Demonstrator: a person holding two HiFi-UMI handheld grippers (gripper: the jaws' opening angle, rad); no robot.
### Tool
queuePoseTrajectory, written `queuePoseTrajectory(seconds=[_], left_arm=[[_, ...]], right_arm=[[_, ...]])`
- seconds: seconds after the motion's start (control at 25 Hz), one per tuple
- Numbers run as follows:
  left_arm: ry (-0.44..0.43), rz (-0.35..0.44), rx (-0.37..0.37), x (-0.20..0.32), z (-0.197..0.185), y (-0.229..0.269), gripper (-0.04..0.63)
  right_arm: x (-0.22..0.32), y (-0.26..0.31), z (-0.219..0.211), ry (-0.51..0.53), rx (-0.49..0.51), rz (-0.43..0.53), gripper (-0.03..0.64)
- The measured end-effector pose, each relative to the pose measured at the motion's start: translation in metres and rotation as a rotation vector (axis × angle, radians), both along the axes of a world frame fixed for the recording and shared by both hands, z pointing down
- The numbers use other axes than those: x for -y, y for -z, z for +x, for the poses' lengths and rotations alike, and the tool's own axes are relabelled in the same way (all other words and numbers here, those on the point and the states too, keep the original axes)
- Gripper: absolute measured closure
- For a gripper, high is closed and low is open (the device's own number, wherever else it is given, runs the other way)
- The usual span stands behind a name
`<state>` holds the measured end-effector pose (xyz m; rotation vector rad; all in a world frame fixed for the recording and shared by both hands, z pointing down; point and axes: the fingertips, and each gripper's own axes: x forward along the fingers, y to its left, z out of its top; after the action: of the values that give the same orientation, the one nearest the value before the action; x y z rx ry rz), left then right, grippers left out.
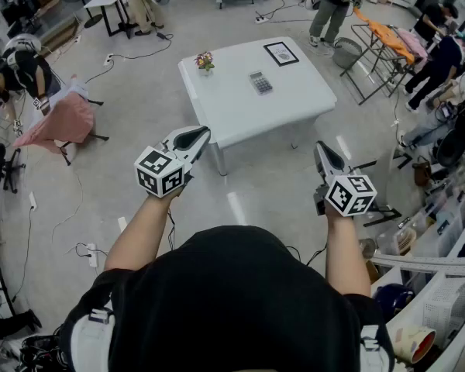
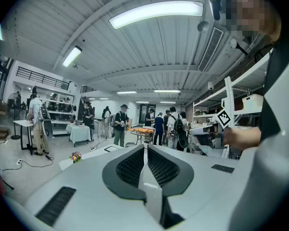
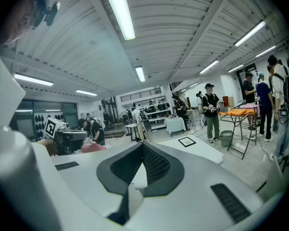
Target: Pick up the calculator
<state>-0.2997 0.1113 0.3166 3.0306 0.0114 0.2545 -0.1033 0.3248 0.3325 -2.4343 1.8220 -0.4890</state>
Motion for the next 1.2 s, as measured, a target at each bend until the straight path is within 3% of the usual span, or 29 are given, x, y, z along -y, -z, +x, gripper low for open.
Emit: queuePoseTrajectory(seconds=[0.28,0.48,0.64,0.72,0.96,1.2], left_arm=[[0.014,-0.009,0.005,-0.018,0.01,0.001,0.555],[0.021,-0.033,0.01,-0.035,0.019,-0.002,0.555],[0.027,-0.039,0.009,-0.051,0.026,-0.001,0.555],[0.029,-0.032,0.012,-0.059,0.03,-0.002,0.555],[0.031,-0.021,0.023,-0.076,0.037,-0.003,0.555],[0.034,-0.016,0.027,-0.082,0.039,-0.005,0.555]], right_arm=[[-0.007,-0.002,0.013,0.035,-0.008,-0.013,0.617],[-0.015,0.009,0.018,0.084,0.011,0.075,0.612],[-0.021,0.01,0.023,0.11,-0.02,0.08,0.6],[-0.025,0.01,0.026,0.12,-0.033,0.08,0.579],[-0.032,0.004,0.031,0.149,-0.04,0.073,0.432],[-0.042,0.001,0.035,0.144,-0.049,0.074,0.393]])
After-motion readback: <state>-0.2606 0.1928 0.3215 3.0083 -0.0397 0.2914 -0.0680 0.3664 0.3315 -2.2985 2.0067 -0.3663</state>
